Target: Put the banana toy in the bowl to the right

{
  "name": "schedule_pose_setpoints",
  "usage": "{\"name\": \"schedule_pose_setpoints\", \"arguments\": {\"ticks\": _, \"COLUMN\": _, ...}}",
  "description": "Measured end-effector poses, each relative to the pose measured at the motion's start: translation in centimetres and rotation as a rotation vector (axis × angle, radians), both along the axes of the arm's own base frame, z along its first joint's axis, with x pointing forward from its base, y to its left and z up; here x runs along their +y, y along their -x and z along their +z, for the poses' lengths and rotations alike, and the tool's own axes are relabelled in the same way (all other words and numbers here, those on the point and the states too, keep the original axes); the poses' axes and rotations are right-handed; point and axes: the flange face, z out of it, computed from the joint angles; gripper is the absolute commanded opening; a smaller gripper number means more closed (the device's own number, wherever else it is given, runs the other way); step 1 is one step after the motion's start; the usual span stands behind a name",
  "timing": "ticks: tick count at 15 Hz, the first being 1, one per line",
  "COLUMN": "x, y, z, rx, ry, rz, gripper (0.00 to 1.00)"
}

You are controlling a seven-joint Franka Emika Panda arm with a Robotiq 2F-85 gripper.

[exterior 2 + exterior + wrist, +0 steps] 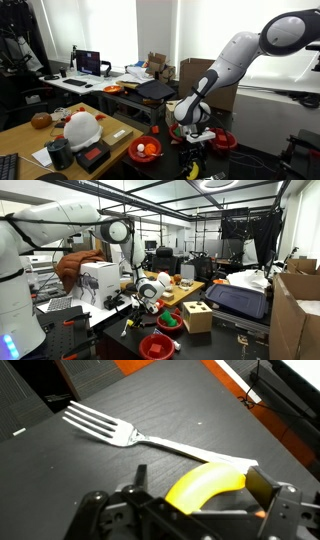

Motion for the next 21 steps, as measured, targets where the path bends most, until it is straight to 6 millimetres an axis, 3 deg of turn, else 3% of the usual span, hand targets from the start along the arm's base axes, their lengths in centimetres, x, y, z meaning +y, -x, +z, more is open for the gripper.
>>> {"name": "schedule_pose_setpoints", "arguments": {"ticks": 9, "x": -1.0, "y": -0.9, "z": -0.6, "rx": -0.013, "ry": -0.015, "rz": -0.068, "gripper": 1.0}}
{"name": "schedule_pose_setpoints", "arguments": {"ticks": 10, "x": -0.9, "y": -0.8, "z": -0.7, "rx": -0.006, "ry": -0.018, "rz": -0.067, "gripper": 0.75}}
{"name": "schedule_pose_setpoints", "arguments": {"ticks": 12, "x": -0.8, "y": -0.6, "z": -0.9, "rx": 0.012, "ry": -0.026, "rz": -0.063, "gripper": 0.66}}
{"name": "schedule_pose_setpoints", "arguments": {"ticks": 20, "x": -0.7, "y": -1.3, "z": -0.7, "rx": 0.047, "ry": -0.046, "rz": -0.054, "gripper": 0.05}}
{"name": "schedule_pose_setpoints", "arguments": {"ticks": 21, "x": -0.7, "y": -1.4, "z": -0.7, "rx": 0.047, "ry": -0.048, "rz": -0.053, "gripper": 0.08}}
